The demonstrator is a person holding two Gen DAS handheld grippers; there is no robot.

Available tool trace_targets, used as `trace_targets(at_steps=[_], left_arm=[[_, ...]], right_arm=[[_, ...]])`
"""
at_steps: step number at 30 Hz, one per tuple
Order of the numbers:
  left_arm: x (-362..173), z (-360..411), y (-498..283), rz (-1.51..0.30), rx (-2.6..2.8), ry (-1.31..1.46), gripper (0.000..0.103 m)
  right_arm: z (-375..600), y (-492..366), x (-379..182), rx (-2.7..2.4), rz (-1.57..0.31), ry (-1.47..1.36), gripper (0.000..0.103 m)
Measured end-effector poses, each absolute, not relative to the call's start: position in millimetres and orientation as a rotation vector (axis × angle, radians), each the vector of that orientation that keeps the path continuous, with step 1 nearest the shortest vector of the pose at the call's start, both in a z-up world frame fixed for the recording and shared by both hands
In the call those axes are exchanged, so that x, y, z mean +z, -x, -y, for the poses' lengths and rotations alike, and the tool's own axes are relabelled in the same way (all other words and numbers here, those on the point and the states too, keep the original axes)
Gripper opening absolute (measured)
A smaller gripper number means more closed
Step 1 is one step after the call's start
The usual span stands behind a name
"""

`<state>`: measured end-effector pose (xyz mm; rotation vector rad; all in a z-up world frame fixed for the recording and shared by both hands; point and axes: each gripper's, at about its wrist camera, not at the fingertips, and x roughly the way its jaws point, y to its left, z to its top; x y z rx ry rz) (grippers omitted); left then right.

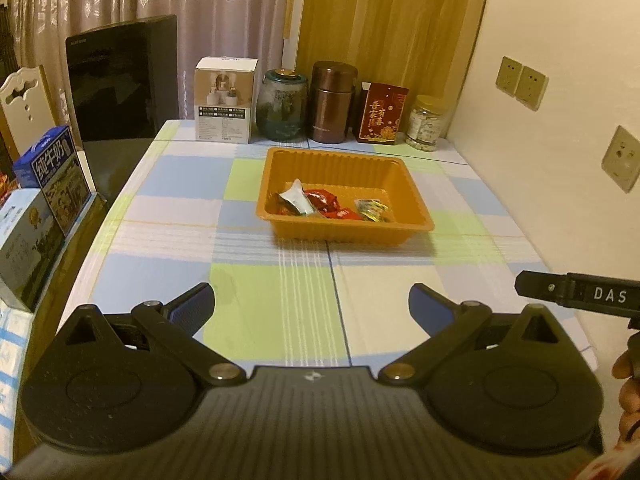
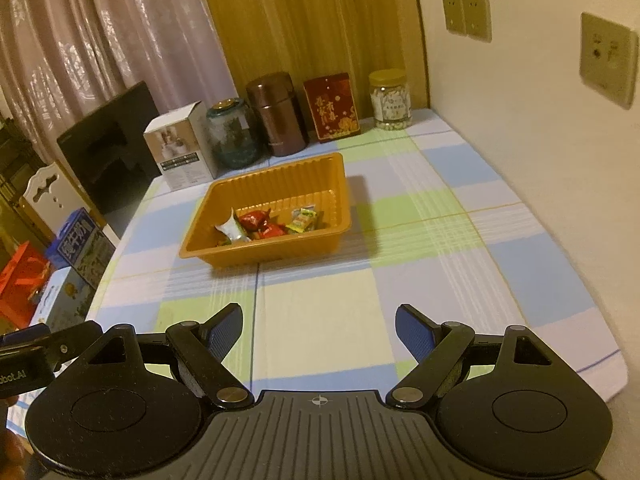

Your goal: Organize snacks

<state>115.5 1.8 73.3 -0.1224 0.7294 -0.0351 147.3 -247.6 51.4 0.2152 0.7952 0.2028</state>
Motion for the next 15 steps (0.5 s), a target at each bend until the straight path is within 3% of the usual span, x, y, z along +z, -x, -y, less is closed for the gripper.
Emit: trace_targets(at_steps=[15], left_arm=[[74, -4, -40, -0.728, -0.012, 0.101, 0.103]], right_arm=[[244, -68, 53, 0.209, -0.795, -0.175, 0.083]])
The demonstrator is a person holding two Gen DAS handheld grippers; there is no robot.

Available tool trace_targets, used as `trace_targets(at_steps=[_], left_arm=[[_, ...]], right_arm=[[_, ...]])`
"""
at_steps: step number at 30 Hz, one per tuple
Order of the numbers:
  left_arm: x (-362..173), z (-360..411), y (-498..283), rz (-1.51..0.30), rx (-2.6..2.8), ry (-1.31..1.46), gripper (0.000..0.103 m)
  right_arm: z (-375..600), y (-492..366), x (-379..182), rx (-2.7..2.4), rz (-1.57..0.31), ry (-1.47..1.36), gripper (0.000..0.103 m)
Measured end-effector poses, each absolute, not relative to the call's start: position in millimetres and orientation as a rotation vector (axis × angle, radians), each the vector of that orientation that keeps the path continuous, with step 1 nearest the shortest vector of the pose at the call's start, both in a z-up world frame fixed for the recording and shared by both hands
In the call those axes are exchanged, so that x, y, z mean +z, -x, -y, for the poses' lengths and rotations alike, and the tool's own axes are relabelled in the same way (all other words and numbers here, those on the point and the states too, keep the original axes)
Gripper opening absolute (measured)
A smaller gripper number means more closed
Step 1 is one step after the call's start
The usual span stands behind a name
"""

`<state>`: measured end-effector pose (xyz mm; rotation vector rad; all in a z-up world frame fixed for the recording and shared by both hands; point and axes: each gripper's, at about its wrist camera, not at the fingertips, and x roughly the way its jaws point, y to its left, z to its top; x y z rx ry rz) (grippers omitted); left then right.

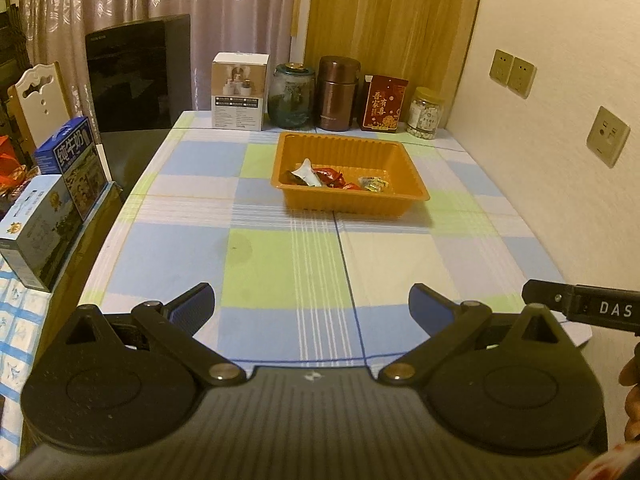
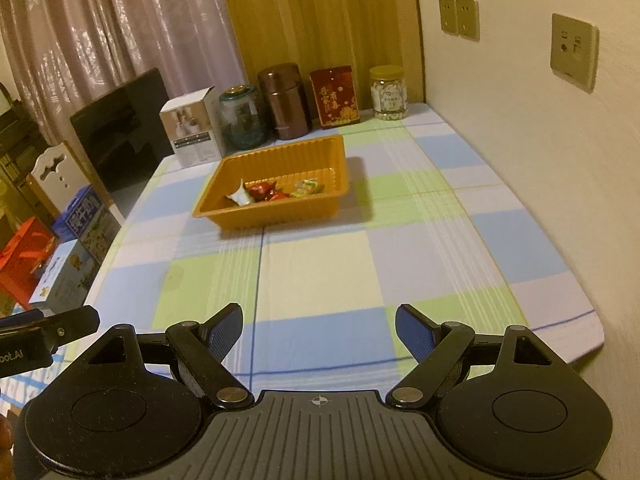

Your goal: Organize snacks

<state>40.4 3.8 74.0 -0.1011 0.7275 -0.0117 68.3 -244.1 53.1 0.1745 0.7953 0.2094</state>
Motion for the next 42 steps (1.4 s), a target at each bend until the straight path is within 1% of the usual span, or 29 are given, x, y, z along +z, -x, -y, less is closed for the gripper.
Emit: trace_targets(at_steps=[15, 23, 42], left_arm=[[88, -13, 4, -0.691, 0.013, 0.087, 0.103], [91, -15, 22, -0.68, 0.021, 0.08, 0.103], [88, -12, 26, -0.69, 0.014, 0.077, 0.103]], right_arm=[[224, -22, 76, 0.245, -0.727, -0.132, 0.083], [219, -4, 78, 0.245, -0.715, -0.116, 0.083], [220, 5, 76, 0.248, -0.711, -0.122, 0.083]])
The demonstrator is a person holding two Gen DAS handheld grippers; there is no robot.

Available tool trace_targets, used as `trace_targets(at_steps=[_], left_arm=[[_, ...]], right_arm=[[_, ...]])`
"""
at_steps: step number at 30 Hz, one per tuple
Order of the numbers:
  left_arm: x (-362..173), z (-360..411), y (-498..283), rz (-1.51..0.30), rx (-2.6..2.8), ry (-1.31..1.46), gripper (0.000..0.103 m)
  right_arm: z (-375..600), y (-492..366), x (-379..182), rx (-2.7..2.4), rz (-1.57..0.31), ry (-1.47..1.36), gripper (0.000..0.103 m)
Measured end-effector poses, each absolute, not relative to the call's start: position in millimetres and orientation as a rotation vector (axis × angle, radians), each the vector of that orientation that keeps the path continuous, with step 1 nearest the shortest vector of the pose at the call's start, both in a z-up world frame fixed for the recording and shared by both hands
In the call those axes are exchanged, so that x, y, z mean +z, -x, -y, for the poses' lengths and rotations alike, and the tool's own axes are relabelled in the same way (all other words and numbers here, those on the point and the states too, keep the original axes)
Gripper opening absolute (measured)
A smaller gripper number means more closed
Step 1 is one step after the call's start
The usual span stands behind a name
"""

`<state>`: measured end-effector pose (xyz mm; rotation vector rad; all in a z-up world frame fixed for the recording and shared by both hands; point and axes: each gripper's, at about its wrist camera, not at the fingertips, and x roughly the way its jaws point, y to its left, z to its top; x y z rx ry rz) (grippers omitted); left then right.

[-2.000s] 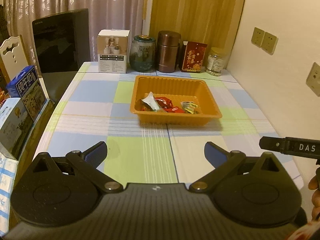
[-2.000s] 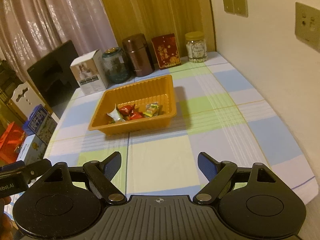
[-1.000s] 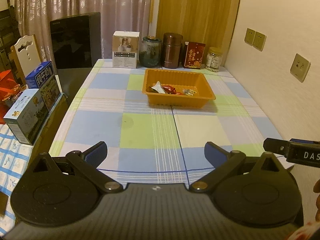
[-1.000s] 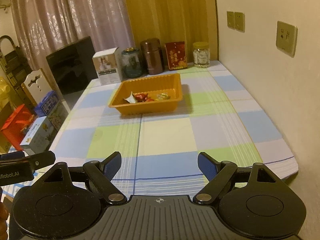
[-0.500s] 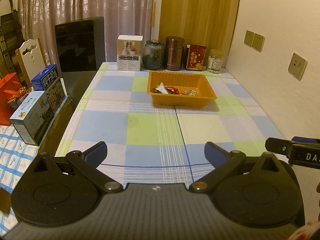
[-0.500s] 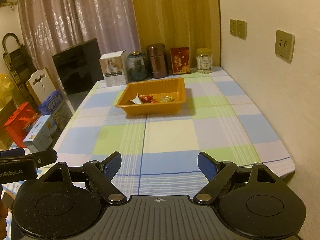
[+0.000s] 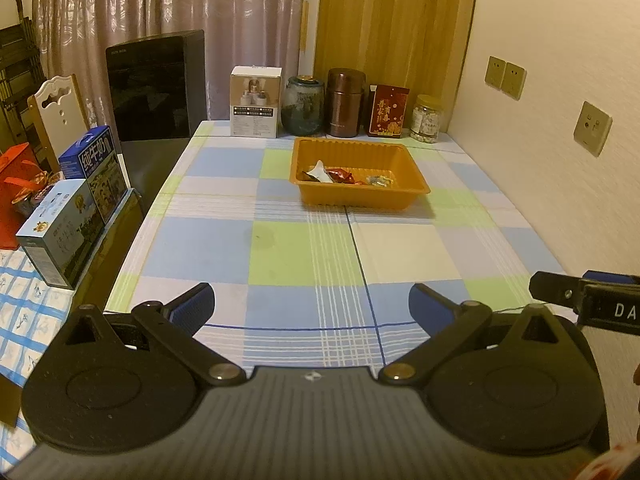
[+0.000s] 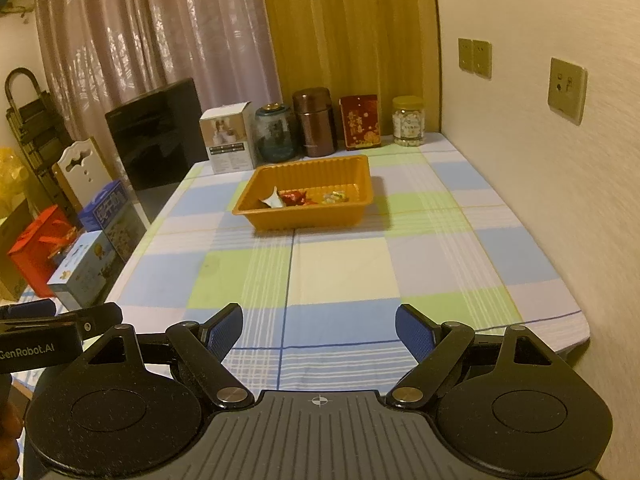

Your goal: Organize snacks

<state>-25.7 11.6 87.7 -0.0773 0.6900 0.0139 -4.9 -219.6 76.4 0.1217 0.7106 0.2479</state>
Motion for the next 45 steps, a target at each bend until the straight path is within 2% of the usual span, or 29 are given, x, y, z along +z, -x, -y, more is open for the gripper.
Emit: trace_targets(at_steps=[45], left_arm=[[82.8, -11.4, 25.3, -0.699, 0.01, 0.076, 0.103]], right_arm=[[222.8, 4.4, 72.4, 0.242, -0.724, -0.129, 0.083]])
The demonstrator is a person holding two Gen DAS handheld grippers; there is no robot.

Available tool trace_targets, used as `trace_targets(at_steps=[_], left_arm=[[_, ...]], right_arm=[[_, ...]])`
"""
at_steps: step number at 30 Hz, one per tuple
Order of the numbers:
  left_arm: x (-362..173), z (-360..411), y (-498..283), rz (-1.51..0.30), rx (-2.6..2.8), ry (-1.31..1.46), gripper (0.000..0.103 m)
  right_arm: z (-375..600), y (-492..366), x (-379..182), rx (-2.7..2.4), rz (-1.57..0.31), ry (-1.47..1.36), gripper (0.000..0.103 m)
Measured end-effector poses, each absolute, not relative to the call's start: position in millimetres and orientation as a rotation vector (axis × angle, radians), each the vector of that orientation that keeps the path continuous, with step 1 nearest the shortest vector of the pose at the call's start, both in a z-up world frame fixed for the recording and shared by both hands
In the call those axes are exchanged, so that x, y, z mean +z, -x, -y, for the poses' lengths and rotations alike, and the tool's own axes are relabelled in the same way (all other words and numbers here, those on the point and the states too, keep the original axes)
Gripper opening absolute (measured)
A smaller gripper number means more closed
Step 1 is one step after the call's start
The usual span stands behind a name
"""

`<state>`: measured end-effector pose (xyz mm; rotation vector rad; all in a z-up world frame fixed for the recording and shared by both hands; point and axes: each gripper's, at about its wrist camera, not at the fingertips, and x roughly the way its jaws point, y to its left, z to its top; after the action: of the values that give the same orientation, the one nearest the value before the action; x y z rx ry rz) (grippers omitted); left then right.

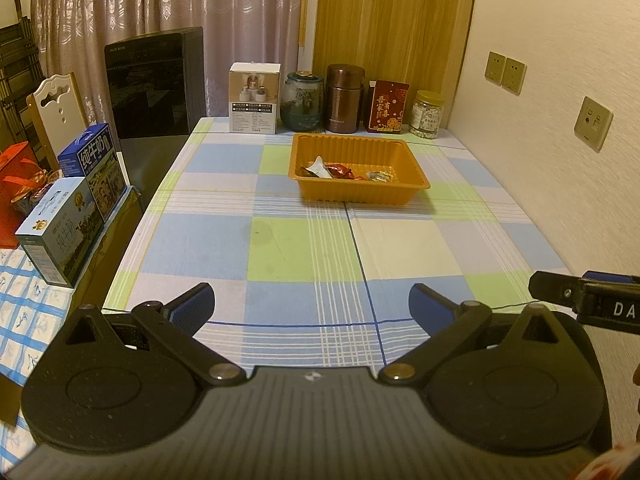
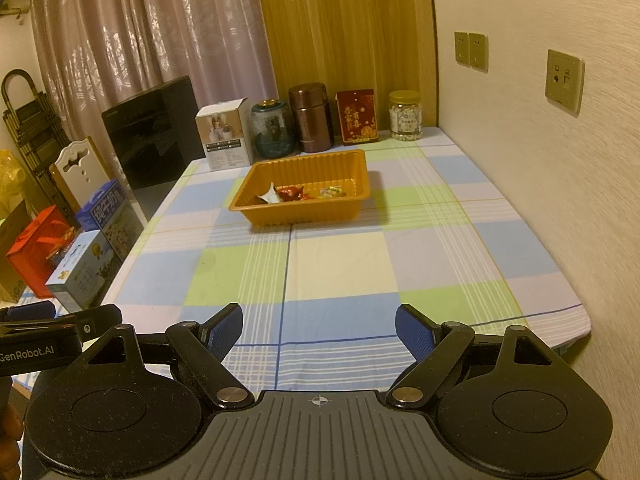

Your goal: Organize snacks

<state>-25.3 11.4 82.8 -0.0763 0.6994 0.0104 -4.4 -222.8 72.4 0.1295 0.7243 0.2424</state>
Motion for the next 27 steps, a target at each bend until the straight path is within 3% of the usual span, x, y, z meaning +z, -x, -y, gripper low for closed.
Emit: trace_targets(at_steps=[27], left_arm=[[80.0, -9.9, 23.3, -0.693, -0.006, 0.087, 0.103]], right_arm=[[223.5, 0.0, 67.7, 0.243, -0.736, -0.129, 0.083]])
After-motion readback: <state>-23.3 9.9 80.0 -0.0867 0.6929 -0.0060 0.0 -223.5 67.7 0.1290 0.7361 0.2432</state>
